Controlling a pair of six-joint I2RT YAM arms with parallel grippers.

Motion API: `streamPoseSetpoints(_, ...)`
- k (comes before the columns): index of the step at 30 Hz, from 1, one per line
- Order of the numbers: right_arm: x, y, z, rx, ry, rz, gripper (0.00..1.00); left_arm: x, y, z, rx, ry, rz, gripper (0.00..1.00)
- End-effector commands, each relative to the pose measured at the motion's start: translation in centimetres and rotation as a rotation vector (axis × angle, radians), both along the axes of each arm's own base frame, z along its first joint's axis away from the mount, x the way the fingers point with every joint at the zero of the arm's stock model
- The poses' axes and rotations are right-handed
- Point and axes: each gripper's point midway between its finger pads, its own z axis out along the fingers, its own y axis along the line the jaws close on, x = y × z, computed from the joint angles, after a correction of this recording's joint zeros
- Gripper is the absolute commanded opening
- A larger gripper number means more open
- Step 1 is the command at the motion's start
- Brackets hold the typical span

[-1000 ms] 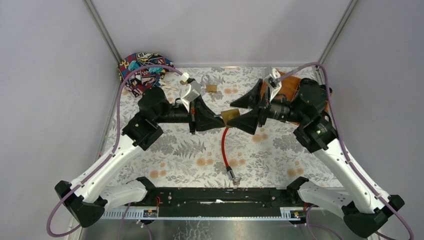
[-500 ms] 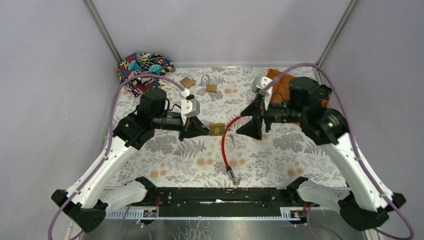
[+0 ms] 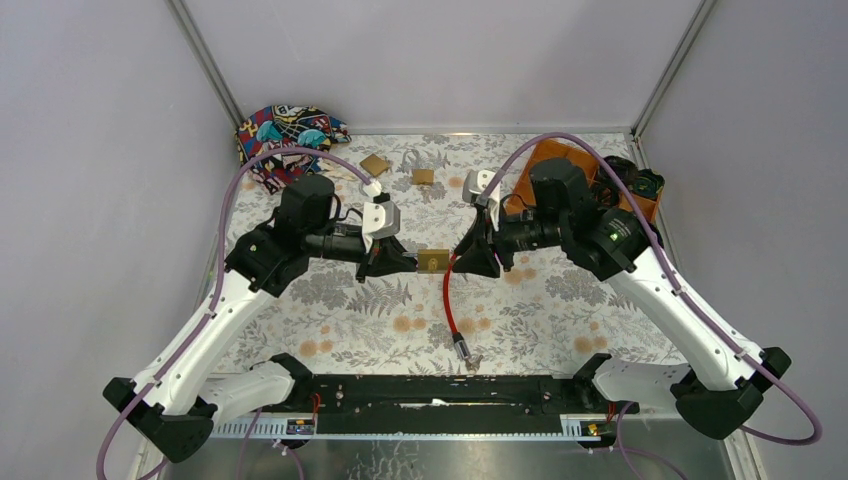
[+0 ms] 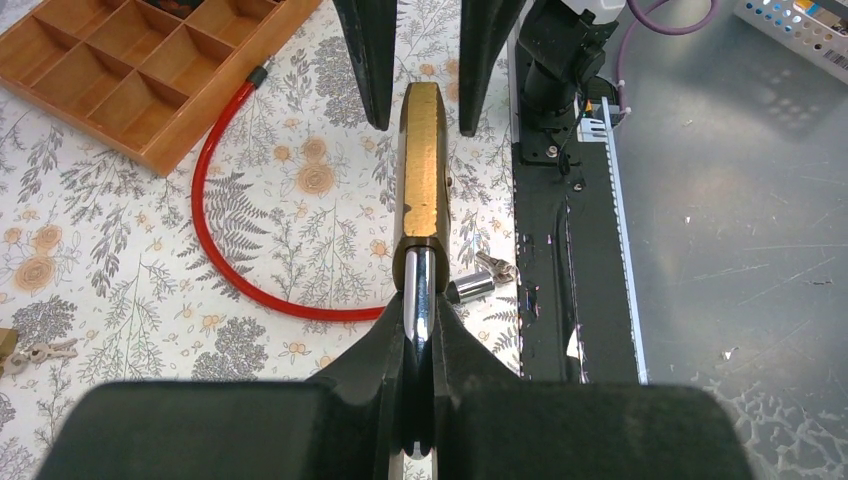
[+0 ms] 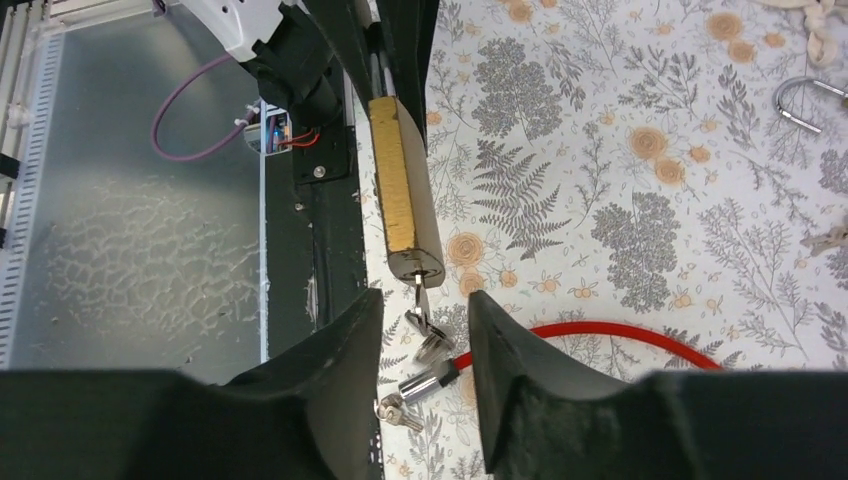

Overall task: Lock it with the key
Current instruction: Lock the lock.

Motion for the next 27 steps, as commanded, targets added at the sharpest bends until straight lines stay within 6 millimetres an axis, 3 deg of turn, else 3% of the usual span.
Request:
streamPoseSetpoints(1, 0.6, 0.7, 0.7, 0.037, -0.054, 0.007, 0.41, -0.5, -0.4, 4.1, -0.097, -0.126, -0.053, 0.0)
streamPoseSetpoints(8, 0.6, 0.9, -0.7, -0.007, -0.018, 0.021, 0.39, -0.7, -0.5, 4.2, -0.102, -0.124, -0.067, 0.0)
streamPoseSetpoints(14, 0.6, 0.5, -1.1, -0.035, -0.021, 0.013, 0.0, -0.7, -0.5, 4.7, -0.11, -0.125, -0.064, 0.0)
streamPoseSetpoints(18, 1.2, -0.7, -1.5, -0.094, -0.055, -0.041, 0.0, -0.4, 0.0, 4.4, -0.078, -0.155, -0.046, 0.0)
streamPoseSetpoints(21, 2.2, -2.4, -2.4, -0.168, -0.106, -0.122, 0.0, 1.5, 2.0, 2.5, 0.025, -0.214, 0.02, 0.0)
streamPoseSetpoints(25, 3.4, -4.6, -3.2, -0.207, -0.136, -0.229, 0.0, 5.2, 7.2, 0.5, 0.11, -0.186, 0.14, 0.0)
streamPoseSetpoints(27, 4.0, -5.2, -3.4, -0.194, -0.132, -0.269, 0.0, 5.8, 9.1, 0.2, 0.118, -0.159, 0.163, 0.0)
